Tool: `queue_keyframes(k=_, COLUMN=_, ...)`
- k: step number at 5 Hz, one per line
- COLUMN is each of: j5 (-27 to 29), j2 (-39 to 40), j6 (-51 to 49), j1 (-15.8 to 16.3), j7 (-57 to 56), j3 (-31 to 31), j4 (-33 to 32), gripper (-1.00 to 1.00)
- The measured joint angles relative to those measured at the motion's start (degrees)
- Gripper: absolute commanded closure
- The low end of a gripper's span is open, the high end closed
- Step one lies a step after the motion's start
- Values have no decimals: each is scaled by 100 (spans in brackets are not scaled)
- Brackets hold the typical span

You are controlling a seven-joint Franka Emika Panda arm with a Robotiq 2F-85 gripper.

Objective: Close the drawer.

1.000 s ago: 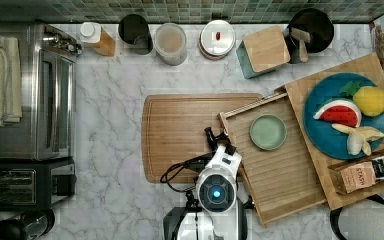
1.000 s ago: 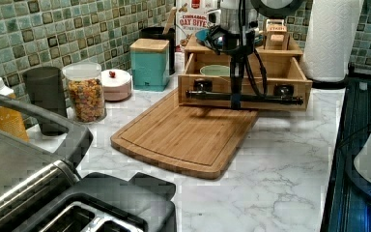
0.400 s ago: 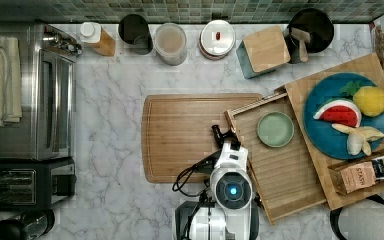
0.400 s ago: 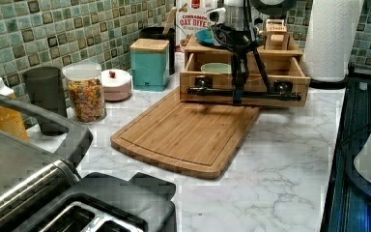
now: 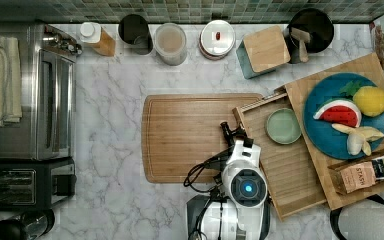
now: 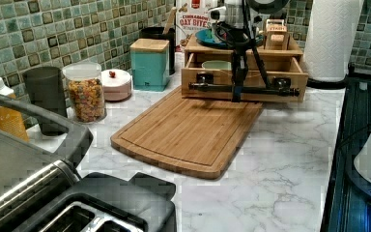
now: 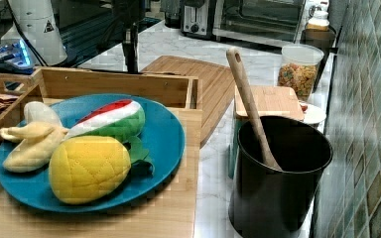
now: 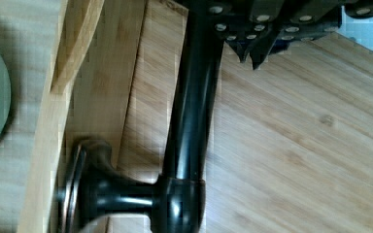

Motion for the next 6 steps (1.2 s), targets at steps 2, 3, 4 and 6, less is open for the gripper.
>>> queue_keyframes(k=2, j5=721, j2=708, j6=-294, j1=-66, j7=-1365, j3=-386, j4=772, gripper=100)
queue_keyframes(k=3, j5=779, j2=1153, j6=-252, j1=-185, j7=-1684, j3=-611, j4=1153, gripper=100)
queue_keyframes(k=4, j5=770, j2=1509, j6=-560, j1=-232, j7=-1684, j3=-881, j4=1522, gripper=100)
queue_keyframes(k=6, j5=732, j2=1842, j6=-588, j1=-185, j7=-1684, j3=-1185, j4=1902, gripper=100)
